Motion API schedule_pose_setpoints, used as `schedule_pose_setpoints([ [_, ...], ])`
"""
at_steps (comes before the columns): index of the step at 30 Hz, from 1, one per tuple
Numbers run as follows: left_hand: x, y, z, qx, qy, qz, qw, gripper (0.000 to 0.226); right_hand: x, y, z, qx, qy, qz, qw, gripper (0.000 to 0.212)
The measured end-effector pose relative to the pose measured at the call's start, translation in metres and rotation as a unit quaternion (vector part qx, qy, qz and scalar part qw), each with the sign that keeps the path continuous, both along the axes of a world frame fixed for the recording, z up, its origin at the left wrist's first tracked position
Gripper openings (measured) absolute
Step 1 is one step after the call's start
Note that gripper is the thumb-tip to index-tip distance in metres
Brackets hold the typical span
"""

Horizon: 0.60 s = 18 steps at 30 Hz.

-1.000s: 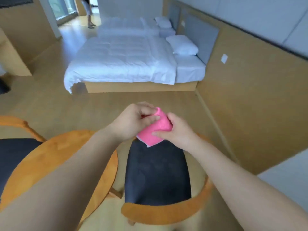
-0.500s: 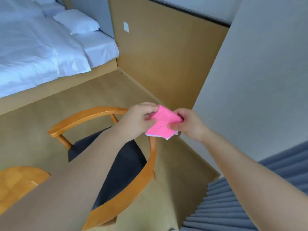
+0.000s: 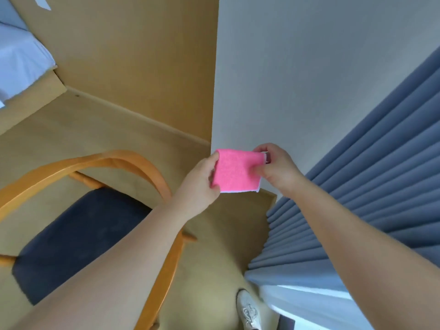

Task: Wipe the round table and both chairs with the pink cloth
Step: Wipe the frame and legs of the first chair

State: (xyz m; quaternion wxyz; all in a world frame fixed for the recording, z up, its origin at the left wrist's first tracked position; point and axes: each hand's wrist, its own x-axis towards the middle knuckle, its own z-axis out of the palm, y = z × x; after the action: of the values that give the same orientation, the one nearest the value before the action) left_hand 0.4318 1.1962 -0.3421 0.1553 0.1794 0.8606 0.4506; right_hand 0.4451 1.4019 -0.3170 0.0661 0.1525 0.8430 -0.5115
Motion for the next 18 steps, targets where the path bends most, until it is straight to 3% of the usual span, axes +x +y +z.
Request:
schedule_pose_setpoints([
  [3,0.011,0.007,-0.051,0.032,-0.049,0.005,0.998,0.082,0.013,0.001,-0.046,-0.003,-0.010,-0.038,0.999,0.047],
  [7,0.031,0.014,-0.123,0.037,-0.095,0.015,0.995,0.083,0.030,0.001,-0.117,0.005,-0.041,-0.044,0.998,0.033],
  [14,0.054,0.034,-0.263,0.011,-0.158,0.045,0.986,0.084,0.053,0.012,-0.263,0.031,-0.088,-0.065,0.993,0.026],
  [18,0.065,0.042,-0.349,0.038,-0.183,0.068,0.980,0.080,0.060,0.018,-0.354,0.032,-0.092,-0.109,0.989,0.041],
])
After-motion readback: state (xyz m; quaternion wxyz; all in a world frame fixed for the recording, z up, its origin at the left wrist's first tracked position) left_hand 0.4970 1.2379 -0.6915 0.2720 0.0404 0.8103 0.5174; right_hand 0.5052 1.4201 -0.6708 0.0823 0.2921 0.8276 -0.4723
